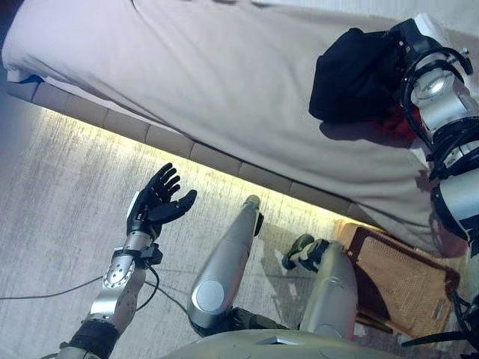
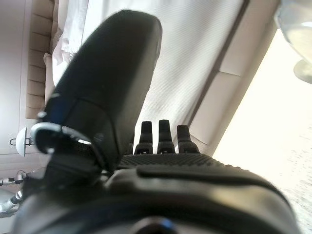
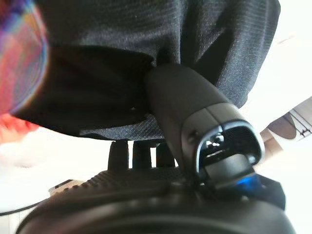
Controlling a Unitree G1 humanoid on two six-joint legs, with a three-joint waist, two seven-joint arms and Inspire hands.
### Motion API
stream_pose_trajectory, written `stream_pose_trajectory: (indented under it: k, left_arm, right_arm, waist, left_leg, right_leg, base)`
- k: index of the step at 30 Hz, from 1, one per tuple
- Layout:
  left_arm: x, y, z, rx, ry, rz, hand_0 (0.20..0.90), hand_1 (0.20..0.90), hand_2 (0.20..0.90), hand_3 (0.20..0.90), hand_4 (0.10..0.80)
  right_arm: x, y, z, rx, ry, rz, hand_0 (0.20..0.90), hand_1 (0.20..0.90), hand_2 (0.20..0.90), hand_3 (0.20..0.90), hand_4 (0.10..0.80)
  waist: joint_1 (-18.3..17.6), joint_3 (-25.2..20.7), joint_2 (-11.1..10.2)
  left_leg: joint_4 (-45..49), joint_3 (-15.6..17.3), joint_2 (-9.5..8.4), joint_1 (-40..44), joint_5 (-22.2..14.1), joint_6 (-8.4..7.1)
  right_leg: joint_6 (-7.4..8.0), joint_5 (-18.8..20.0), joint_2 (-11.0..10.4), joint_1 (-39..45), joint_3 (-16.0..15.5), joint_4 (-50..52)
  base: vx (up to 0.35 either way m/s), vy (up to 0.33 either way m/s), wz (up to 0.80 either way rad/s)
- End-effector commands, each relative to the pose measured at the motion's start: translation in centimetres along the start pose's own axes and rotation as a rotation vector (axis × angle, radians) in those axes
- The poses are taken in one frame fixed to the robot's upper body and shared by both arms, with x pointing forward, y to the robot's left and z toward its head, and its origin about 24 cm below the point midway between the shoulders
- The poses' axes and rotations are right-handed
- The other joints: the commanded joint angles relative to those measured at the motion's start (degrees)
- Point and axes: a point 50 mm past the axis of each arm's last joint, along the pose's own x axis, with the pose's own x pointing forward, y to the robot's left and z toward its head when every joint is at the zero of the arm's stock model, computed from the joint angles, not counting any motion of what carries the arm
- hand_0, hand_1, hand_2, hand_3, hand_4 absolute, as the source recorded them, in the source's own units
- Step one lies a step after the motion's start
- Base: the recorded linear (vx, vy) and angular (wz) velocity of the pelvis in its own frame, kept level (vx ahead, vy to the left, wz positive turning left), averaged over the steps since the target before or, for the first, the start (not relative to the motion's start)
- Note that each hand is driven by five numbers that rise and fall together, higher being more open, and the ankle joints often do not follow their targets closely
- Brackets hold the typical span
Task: Pick up the clothes from the bed and place them into the basket
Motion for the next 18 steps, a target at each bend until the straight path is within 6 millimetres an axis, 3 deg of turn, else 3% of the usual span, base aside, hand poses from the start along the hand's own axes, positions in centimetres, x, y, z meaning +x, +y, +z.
stream_pose_trajectory:
  k: [1, 9, 15, 18]
  left_arm:
    - [-0.4, 1.1, 1.8, 0.083, -0.091, -0.013, 0.9, 0.9, 0.9, 0.9, 0.8]
    - [0.1, 0.5, 1.7, 0.1, -0.087, -0.007, 0.9, 0.9, 0.9, 0.9, 0.8]
    - [0.2, 0.0, 0.5, 0.105, -0.039, 0.007, 0.9, 0.9, 0.9, 0.9, 0.8]
    - [0.3, -0.5, -0.2, 0.093, -0.017, 0.007, 0.9, 0.9, 0.9, 0.9, 0.8]
  right_arm:
    - [-0.2, -4.5, 0.7, 0.012, -0.085, -0.145, 0.3, 0.3, 0.3, 0.2, 0.1]
    - [-0.6, -5.7, 0.0, 0.054, -0.084, -0.176, 0.3, 0.3, 0.3, 0.2, 0.1]
    - [-0.9, -7.0, -0.7, 0.112, -0.09, -0.191, 0.3, 0.3, 0.3, 0.2, 0.1]
    - [-1.1, -7.8, -0.7, 0.168, -0.12, -0.224, 0.3, 0.3, 0.3, 0.2, 0.1]
  waist:
    - [1.4, -10.0, -3.0]
    - [0.2, -13.3, -4.9]
    - [-2.2, -18.1, -7.1]
    - [-4.4, -20.5, -7.4]
  left_leg:
    - [-2.4, 1.7, 1.81, 4.2, -2.6, 0.41]
    - [-13.8, 2.3, 3.61, 13.5, -0.6, -0.63]
    - [-25.9, 5.0, 5.69, 23.9, 0.9, -1.68]
    - [-29.9, 6.9, 6.5, 26.1, 3.1, -1.48]
  right_leg:
    - [-2.89, 3.5, 5.4, 8.2, -4.3, -8.8]
    - [-1.79, 7.0, 7.2, 18.5, -4.9, -22.6]
    - [0.69, 10.8, 9.1, 26.9, -3.7, -36.1]
    - [1.42, 13.7, 9.2, 28.0, -3.0, -40.1]
  base:
    - [0.059, -0.029, -0.05]
    - [0.022, 0.001, -0.1]
    - [0.038, 0.045, -0.13]
    - [-0.023, 0.101, -0.19]
